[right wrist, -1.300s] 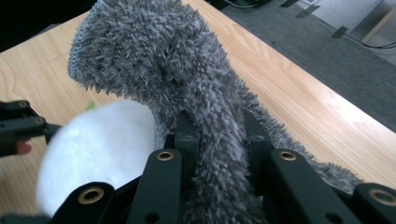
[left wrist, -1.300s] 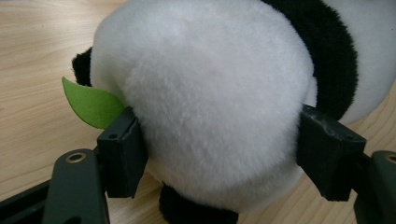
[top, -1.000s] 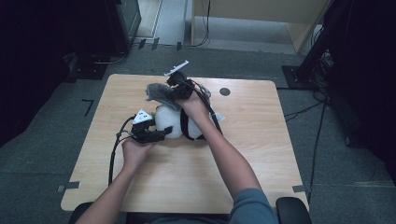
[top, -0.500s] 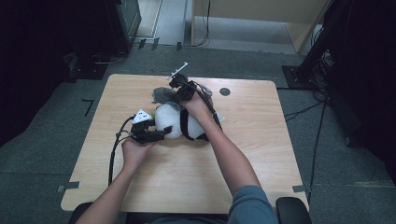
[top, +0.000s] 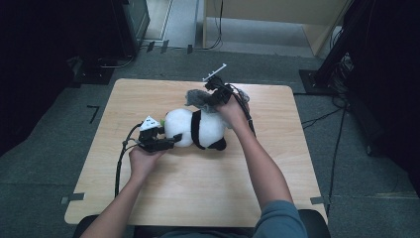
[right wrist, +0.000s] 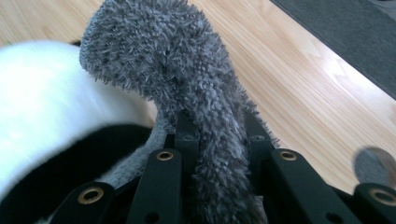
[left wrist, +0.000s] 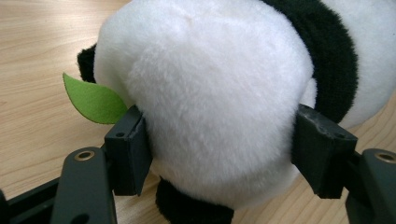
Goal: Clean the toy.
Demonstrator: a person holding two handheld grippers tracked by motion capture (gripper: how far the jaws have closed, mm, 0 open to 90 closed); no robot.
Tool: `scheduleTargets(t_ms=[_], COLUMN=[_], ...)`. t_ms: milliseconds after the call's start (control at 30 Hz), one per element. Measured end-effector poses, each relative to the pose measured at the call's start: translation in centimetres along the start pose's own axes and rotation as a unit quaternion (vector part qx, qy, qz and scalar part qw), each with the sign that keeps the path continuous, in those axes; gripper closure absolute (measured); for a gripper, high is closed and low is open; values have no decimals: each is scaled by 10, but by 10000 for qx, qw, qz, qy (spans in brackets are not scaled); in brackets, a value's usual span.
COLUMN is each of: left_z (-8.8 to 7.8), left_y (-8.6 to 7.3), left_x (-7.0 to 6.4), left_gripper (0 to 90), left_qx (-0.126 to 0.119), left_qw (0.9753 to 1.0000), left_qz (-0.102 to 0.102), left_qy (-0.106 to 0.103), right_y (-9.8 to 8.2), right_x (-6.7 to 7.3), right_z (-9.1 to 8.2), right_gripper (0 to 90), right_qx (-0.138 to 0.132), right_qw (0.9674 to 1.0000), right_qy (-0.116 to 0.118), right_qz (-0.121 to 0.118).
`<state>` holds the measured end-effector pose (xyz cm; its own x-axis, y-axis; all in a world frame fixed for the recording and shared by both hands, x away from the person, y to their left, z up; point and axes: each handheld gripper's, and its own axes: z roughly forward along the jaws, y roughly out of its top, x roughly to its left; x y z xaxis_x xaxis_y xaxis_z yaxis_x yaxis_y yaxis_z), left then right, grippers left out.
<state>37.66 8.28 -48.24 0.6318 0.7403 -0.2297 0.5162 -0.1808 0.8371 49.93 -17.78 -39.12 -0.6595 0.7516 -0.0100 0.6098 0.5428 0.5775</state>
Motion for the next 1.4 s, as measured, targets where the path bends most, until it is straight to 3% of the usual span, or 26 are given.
scheduleTargets(t_ms=[333, 600, 867, 1167, 1400], left_z=[0, 0, -1, 0, -1], left_y=[-2, -2, -2, -1, 0], left_x=[1, 0, 1, 1, 1], left_gripper=[286, 284, 288, 290, 291], left_qx=[-60, -75, -54, -57, -44], left_qw=[10000, 10000, 10000, 10000, 10000], left_qz=[47, 43, 30, 47, 6], left_qy=[2, 1, -28, -20, -27], right_y=[-35, -25, 10, 48, 59], right_x=[-34, -30, -2, 40, 67], right_z=[-16, -26, -24, 0, 21], right_gripper=[746, 747, 747, 747, 745], right_qx=[-2, -210, -400, -436, -320], right_qw=[9989, 9990, 9992, 9982, 9968], right_qy=[-132, -167, 28, 333, 580], right_qz=[444, 349, 91, -222, -445])
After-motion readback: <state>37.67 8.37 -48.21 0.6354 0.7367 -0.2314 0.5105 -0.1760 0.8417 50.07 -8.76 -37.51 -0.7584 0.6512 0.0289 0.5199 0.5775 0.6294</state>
